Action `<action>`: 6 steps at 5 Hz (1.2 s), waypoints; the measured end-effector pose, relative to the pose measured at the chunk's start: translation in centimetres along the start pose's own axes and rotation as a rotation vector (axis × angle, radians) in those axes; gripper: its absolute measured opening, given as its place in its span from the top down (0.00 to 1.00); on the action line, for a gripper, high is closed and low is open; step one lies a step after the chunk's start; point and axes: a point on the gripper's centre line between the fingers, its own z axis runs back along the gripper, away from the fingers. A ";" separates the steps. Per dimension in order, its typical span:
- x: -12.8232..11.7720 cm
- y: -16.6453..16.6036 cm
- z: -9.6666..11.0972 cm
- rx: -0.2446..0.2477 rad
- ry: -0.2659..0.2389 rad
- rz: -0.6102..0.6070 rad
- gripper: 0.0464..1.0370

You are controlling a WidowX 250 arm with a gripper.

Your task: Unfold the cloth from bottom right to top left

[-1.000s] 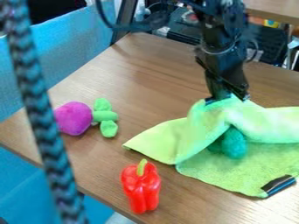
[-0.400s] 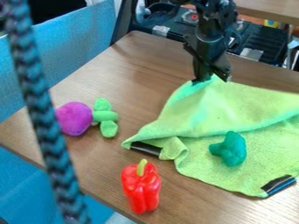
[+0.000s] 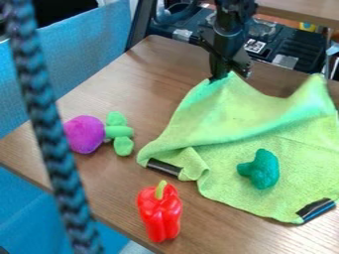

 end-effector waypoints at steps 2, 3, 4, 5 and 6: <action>0.6 2.9 -2.2 0.042 0.046 0.046 1.00; 1.0 4.1 -2.9 0.062 0.052 0.056 1.00; 1.4 5.3 -3.1 0.086 0.045 0.066 1.00; 1.2 6.1 -3.6 0.096 0.061 0.083 1.00; 1.1 6.9 -3.5 0.133 0.066 0.079 0.98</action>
